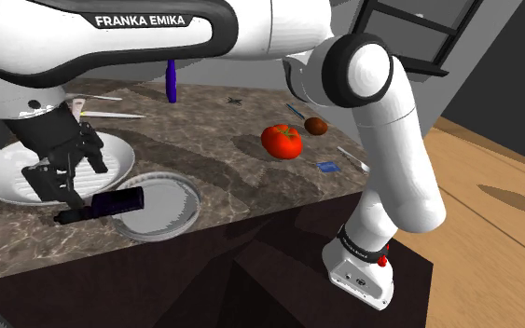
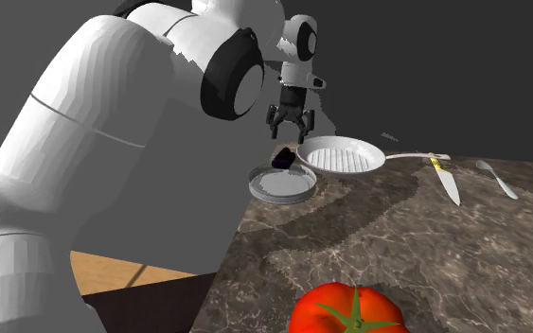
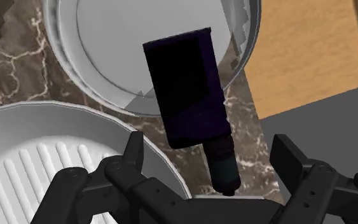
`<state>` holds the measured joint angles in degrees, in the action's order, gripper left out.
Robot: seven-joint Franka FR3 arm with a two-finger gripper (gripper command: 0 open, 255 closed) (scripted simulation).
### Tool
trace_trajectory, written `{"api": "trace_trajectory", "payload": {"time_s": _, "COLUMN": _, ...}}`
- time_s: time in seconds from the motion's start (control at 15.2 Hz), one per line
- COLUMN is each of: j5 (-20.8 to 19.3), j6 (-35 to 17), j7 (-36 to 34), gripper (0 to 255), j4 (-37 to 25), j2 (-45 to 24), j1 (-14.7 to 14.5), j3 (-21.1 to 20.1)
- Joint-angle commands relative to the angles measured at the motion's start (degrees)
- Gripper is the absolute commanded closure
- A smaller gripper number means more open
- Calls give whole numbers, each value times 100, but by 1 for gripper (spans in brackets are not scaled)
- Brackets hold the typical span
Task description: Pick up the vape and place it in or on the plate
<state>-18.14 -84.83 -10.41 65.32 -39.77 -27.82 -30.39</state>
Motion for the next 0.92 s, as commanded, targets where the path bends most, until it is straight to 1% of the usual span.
{"api": "trace_trajectory", "payload": {"time_s": 0.0, "j5": -252, "j6": 110, "j7": 723, "gripper": 0, "j4": -215, "j2": -245, "j1": -91, "j3": -37}}
{"api": "trace_trajectory", "payload": {"time_s": 0.4, "j5": -222, "j6": -502, "j7": 648, "gripper": 0, "j4": 617, "j2": -62, "j1": 132, "j3": -61}}
{"api": "trace_trajectory", "payload": {"time_s": 0.86, "j5": -222, "j6": -502, "j7": 648, "gripper": 0, "j4": 617, "j2": -62, "j1": 132, "j3": -61}}
